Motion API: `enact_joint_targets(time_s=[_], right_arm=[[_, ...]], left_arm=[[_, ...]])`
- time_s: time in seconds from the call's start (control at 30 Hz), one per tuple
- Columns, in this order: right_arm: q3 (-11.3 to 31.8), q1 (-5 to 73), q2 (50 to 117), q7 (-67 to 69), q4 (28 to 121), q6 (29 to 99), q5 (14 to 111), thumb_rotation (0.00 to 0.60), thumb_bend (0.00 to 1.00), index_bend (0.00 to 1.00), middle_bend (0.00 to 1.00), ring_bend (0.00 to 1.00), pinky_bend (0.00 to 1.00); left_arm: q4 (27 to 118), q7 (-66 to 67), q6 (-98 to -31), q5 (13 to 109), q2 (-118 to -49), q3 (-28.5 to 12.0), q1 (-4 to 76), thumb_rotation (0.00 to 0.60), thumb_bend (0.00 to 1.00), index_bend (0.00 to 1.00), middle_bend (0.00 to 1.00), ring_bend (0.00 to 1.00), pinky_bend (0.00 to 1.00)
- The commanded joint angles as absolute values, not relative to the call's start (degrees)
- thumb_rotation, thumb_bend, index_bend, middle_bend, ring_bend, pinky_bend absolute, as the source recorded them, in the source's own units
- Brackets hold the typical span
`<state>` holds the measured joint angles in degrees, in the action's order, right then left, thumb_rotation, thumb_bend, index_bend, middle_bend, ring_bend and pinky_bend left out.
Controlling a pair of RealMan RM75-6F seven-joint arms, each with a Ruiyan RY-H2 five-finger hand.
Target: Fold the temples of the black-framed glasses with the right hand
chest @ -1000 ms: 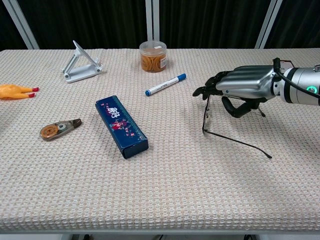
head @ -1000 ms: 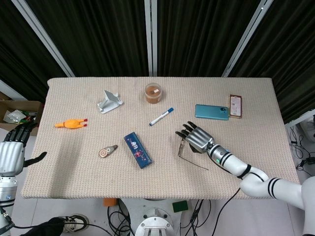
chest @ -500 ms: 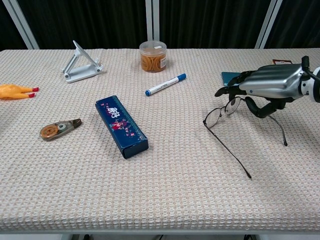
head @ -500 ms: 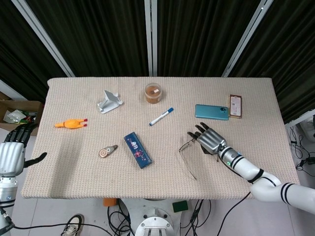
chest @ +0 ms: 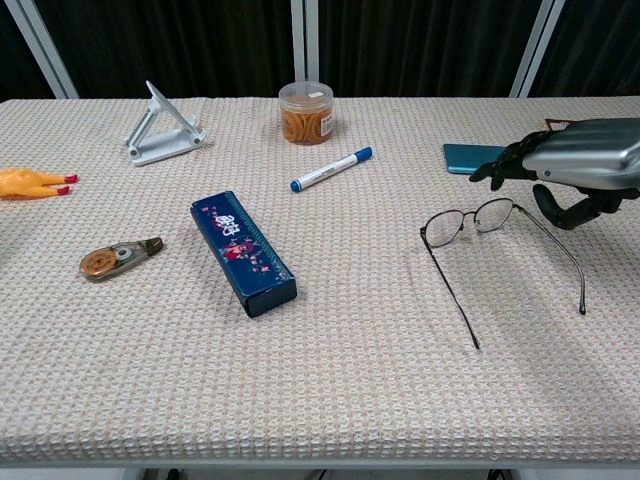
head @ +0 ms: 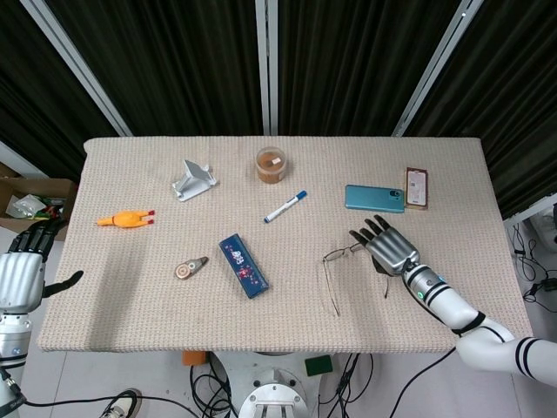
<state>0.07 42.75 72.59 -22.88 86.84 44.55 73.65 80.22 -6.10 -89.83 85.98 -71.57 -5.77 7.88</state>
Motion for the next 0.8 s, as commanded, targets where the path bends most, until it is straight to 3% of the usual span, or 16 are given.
enact_joint_targets(time_s=[0.03,0.2,0.37,0.47,0.6,0.8], right_arm=[[0.8,40.6,72.6,-21.4,87.4,50.5,76.9,0.48,1.0,0.0,0.06,0.0,0.0],[0.3,39.4,70.1,-20.4,90.8,51.9,78.2,0.48,1.0,0.01,0.0,0.0,0.0],[-0.6,37.6,68.2,-17.3,92.8,55.3,82.3,0.481,1.0,0.31,0.0,0.0,0.0],[-1.0,37.1,67.3,-17.2,93.9,55.1,82.5,0.481,1.0,0.39,0.0,0.0,0.0],[-1.3,36.9,67.6,-17.3,94.0,53.9,81.7,0.48,1.0,0.43,0.0,0.0,0.0],[-0.7,36.9,69.9,-16.8,91.5,52.6,80.4,0.481,1.0,0.41,0.0,0.0,0.0]], left_arm=[[80.2,-6.1,-89.9,86.0,-71.5,-5.8,7.8,0.6,0.01,0.16,0.15,0.14,0.23],[80.3,-6.2,-89.7,86.0,-71.5,-5.7,7.8,0.6,0.01,0.17,0.15,0.14,0.23],[80.2,-6.4,-89.7,86.1,-71.6,-5.7,7.7,0.6,0.01,0.17,0.15,0.14,0.23],[80.0,-6.5,-89.7,86.2,-71.7,-5.7,7.8,0.6,0.01,0.17,0.15,0.14,0.23],[79.8,-6.7,-89.8,86.4,-71.9,-5.7,7.8,0.6,0.01,0.17,0.15,0.14,0.23],[79.6,-6.7,-89.9,86.4,-71.9,-5.7,7.6,0.6,0.01,0.17,0.15,0.14,0.23]])
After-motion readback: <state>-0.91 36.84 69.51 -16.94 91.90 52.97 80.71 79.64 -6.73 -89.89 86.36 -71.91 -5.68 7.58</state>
